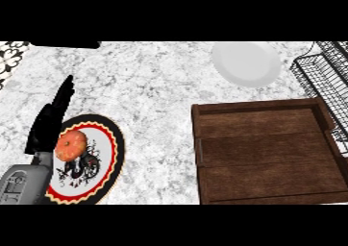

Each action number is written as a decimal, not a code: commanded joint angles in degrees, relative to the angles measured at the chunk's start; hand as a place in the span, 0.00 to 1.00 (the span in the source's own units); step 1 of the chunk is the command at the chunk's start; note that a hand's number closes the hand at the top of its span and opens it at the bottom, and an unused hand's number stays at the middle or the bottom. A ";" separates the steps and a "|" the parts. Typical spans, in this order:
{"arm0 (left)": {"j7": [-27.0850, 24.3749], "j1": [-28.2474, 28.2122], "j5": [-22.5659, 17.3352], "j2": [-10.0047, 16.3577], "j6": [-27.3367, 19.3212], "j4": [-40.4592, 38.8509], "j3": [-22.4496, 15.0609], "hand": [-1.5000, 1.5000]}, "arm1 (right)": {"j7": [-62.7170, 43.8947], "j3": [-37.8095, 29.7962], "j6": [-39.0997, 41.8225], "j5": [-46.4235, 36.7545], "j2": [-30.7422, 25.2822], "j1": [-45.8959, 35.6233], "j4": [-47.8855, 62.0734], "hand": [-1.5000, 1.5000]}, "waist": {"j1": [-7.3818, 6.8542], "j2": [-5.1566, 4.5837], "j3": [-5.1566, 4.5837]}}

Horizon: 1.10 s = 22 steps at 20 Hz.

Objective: Pick the bell pepper from the tray and place it in the tiered basket

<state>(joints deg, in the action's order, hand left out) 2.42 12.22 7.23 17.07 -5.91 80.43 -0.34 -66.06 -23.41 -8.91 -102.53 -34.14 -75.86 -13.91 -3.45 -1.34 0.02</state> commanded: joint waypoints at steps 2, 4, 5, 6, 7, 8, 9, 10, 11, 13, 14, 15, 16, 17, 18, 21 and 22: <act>0.31 -0.98 -0.66 0.24 0.71 0.89 0.76 0.50 | -6.07 -3.25 -2.20 3.00 1.90 1.14 -0.04 1.00 | 0.63 0.35 0.04; -0.32 -2.59 0.01 -0.13 0.06 2.01 0.40 0.50 | -2.13 -5.36 -5.17 5.27 -0.05 4.04 -0.91 1.00 | 1.25 0.59 0.06; 0.45 -2.25 -0.22 -0.35 -0.07 1.83 0.78 0.50 | -2.23 -5.45 -4.50 5.59 0.84 3.70 -1.27 1.00 | 1.45 0.68 0.04; -0.63 -0.87 0.84 -0.31 -0.73 -0.78 0.93 0.50 | -2.61 -6.00 -5.30 5.91 0.75 3.65 -1.43 1.00 | 1.46 0.43 0.03; 1.81 0.61 1.61 -1.07 -1.85 0.61 0.32 0.50 | -1.88 -6.71 -7.21 6.77 2.12 6.02 -1.13 1.00 | 1.58 0.48 0.07; 0.74 -0.82 -0.93 0.75 0.81 0.75 2.22 0.50 | -1.64 -7.82 -6.50 7.78 1.38 5.96 -1.13 1.00 | 1.32 0.51 0.05; -0.26 -1.71 1.45 -0.92 -1.21 0.43 0.32 0.50 | -1.07 -9.37 -7.99 9.69 2.76 7.17 -2.07 1.00 | 2.03 0.77 0.04; -0.63 -4.28 -0.41 1.17 1.02 2.24 1.62 0.50 | -3.85 -11.72 -9.47 11.39 2.39 6.46 -3.28 1.00 | 1.20 0.86 0.08; 1.26 -2.49 -1.01 0.49 0.45 2.62 2.01 0.50 | -3.23 -13.70 -12.33 12.98 0.58 6.25 -5.13 1.00 | 1.33 0.75 0.16; 1.00 -3.02 -0.15 0.55 0.35 3.37 1.42 0.50 | -4.03 -14.75 -15.02 13.68 3.55 10.18 -4.71 0.00 | 1.21 0.57 0.13; 1.38 -1.80 -0.08 -0.07 0.14 2.83 1.25 0.50 | -4.18 -14.70 -14.35 13.70 4.60 9.79 -4.64 0.00 | 1.45 0.57 0.08; -1.11 -2.38 0.40 0.67 -0.15 0.60 2.38 0.50 | -2.36 -13.98 -13.68 13.50 4.07 9.14 -5.75 0.00 | 1.96 0.75 0.01; 2.53 -2.04 -0.22 0.36 0.56 3.36 1.59 0.50 | -1.78 -14.59 -17.38 13.69 4.18 11.45 -6.36 0.00 | 1.67 0.71 0.07; 2.21 -1.84 0.83 -0.83 -0.54 2.38 0.75 0.50 | 0.02 -14.54 -17.76 13.98 3.47 11.19 -8.44 0.00 | 2.53 0.99 0.04; 2.86 -1.34 0.96 -0.67 -0.52 2.56 0.82 0.50 | -0.89 -14.02 -20.45 13.23 5.05 11.43 -8.90 0.00 | 2.02 0.79 0.05; 0.66 -3.94 0.00 -0.46 0.27 3.16 1.42 0.50 | -1.39 -14.21 -25.62 12.37 5.39 12.56 -11.83 0.00 | 1.75 0.82 0.03; 2.24 -3.42 0.29 -0.06 -0.16 4.50 1.76 0.50 | -0.10 -13.39 -25.65 11.39 4.27 12.67 -12.59 0.00 | 1.89 0.95 0.03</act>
<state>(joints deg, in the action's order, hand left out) 3.54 9.17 7.46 16.93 -5.88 83.44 1.15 -60.30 -37.19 -26.20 -90.23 -30.20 -64.33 -23.75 -1.65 -0.48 0.00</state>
